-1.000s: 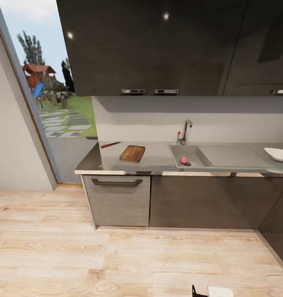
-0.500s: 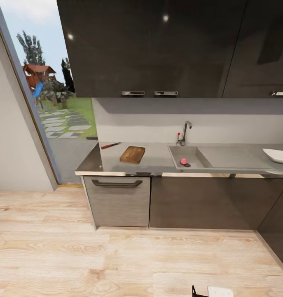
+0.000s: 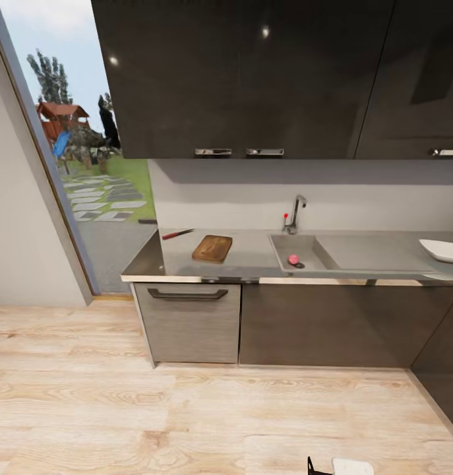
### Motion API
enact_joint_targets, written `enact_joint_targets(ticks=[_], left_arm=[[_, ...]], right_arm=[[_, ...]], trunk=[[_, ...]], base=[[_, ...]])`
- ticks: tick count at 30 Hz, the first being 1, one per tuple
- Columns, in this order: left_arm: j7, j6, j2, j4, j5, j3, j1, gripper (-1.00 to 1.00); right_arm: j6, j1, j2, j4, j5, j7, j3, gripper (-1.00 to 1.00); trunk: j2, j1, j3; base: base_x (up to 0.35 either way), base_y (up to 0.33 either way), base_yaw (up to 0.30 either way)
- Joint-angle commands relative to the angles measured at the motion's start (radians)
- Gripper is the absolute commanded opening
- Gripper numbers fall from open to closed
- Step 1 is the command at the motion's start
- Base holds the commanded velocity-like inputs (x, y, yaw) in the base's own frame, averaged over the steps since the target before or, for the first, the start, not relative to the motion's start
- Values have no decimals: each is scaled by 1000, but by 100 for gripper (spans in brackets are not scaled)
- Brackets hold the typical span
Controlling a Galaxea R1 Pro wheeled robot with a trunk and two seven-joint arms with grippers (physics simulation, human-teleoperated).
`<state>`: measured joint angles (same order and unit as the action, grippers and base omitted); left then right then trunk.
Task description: In the kitchen, take the Vidalia onion out of the sink, dice it on the chopping board with the paring knife, put the diced onion into the bowl on the countertop, then place both the paring knife and the chopping board into the sink.
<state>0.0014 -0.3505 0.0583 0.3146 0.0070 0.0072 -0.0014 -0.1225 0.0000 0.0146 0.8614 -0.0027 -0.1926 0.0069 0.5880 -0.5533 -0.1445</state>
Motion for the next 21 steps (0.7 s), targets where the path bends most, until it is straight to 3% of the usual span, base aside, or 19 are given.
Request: enact_joint_targets(ticks=[1,21], left_arm=[[0,-2,0,0,1,1,0,100],[0,-2,0,1,1,1,0,100]], right_arm=[[-2,0,0,1,0,-4,1,100],[-2,0,0,1,0,-4,1,100]], trunk=[[-6,4,2],[-146,80,65]], base=[[0,0,0],[0,0,0]])
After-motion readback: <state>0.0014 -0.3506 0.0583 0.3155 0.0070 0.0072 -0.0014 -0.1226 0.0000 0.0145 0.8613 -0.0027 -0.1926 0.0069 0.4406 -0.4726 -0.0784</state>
